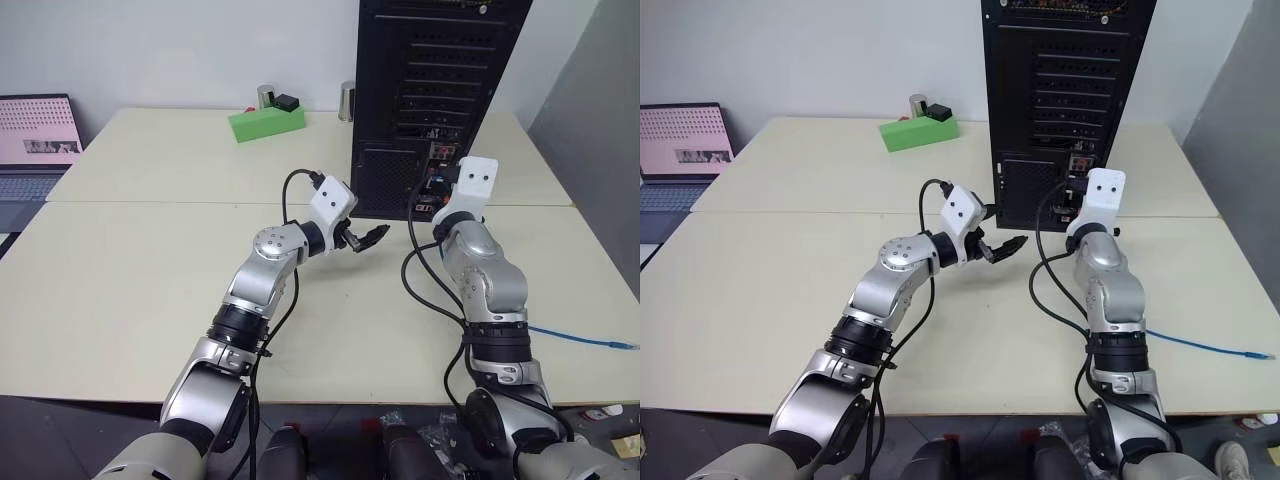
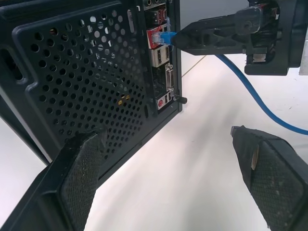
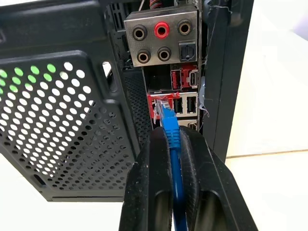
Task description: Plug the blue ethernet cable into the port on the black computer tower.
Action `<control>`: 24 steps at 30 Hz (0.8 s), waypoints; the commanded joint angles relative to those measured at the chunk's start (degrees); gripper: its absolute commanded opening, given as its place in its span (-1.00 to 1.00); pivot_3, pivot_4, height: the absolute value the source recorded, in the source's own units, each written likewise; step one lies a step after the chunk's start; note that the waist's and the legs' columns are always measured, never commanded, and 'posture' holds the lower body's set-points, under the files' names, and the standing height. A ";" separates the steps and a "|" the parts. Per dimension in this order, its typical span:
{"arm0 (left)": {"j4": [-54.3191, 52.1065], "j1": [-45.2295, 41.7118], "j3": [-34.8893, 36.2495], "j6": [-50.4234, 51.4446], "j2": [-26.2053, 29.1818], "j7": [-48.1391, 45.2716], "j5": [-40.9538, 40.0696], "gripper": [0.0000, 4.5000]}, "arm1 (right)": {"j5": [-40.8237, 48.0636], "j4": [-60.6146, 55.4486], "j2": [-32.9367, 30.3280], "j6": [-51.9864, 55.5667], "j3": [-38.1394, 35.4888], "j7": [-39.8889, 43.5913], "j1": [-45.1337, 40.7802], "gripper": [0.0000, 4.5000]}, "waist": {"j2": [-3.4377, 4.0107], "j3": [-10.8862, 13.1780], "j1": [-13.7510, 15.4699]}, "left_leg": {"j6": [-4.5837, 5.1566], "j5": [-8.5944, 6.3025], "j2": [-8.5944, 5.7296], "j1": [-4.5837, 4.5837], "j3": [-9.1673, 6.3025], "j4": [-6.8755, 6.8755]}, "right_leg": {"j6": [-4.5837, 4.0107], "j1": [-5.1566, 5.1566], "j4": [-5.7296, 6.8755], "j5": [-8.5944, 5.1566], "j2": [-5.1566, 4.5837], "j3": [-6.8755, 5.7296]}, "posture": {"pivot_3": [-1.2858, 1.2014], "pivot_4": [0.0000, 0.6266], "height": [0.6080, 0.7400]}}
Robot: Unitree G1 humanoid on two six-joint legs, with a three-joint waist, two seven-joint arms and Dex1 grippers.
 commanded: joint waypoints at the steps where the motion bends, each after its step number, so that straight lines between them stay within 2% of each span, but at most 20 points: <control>1: -2.27 -1.05 1.19 -1.19 -0.27 0.16 -0.06 0.94 | 0.43 0.08 1.16 -0.73 -0.92 -1.02 -3.69 -1.00 | 0.00 0.00 -0.19 | 0.00 0.00 0.00 0.00 0.00 0.00 | 0.00 0.00 0.01 0.00 0.00 0.00 | 0.03 -0.52 1.00; 24: -3.29 -0.33 1.45 -0.58 -1.01 0.69 -0.18 0.94 | 0.79 5.13 1.26 -2.00 -2.20 -1.13 -6.35 -1.00 | 0.00 0.00 -1.19 | 0.01 0.01 0.00 0.13 0.03 0.01 | 0.00 0.00 0.22 0.00 0.01 0.08 | 0.03 -0.52 1.00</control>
